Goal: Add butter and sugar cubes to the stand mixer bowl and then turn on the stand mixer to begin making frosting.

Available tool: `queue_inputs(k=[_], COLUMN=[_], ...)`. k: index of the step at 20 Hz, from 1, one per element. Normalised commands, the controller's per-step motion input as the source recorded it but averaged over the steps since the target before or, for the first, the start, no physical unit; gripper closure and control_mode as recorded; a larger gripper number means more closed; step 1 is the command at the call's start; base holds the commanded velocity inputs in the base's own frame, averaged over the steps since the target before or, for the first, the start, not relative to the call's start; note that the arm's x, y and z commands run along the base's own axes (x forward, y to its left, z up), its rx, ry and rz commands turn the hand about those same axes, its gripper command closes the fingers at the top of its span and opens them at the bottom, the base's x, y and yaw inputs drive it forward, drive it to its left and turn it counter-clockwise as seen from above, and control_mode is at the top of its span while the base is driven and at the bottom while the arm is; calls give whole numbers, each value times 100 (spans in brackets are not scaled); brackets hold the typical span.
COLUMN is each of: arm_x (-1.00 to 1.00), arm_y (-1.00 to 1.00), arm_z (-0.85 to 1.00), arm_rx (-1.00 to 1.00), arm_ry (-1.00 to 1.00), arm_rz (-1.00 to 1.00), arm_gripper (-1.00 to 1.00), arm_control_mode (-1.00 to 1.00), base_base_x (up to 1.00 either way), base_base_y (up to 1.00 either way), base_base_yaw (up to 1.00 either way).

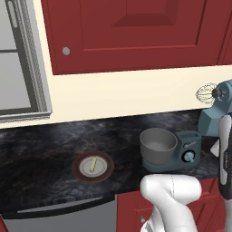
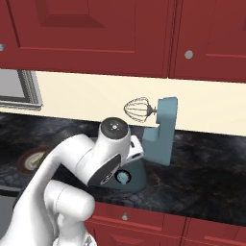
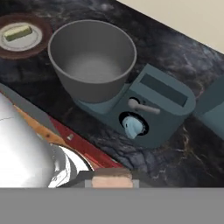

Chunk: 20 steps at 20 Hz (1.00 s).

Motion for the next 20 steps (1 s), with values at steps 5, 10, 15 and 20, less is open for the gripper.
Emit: queue_inputs(k=[5,10,15,20], arm_x=[-6,8,24,32], arm_y=[59,56,39,25], arm_z=[23,20,15,5], arm_rx=[-11,-7,0,9], arm_ry=[12,8,9,8], arm_rz=[-19,-16,-3,0], arm_gripper=[100,100,100,100], arm_control_mode=[-100,-100,-100,-100], base_base_x=[0,0,0,0], base_base_y=[0,0,0,0], base_base_yaw=[0,0,0,0])
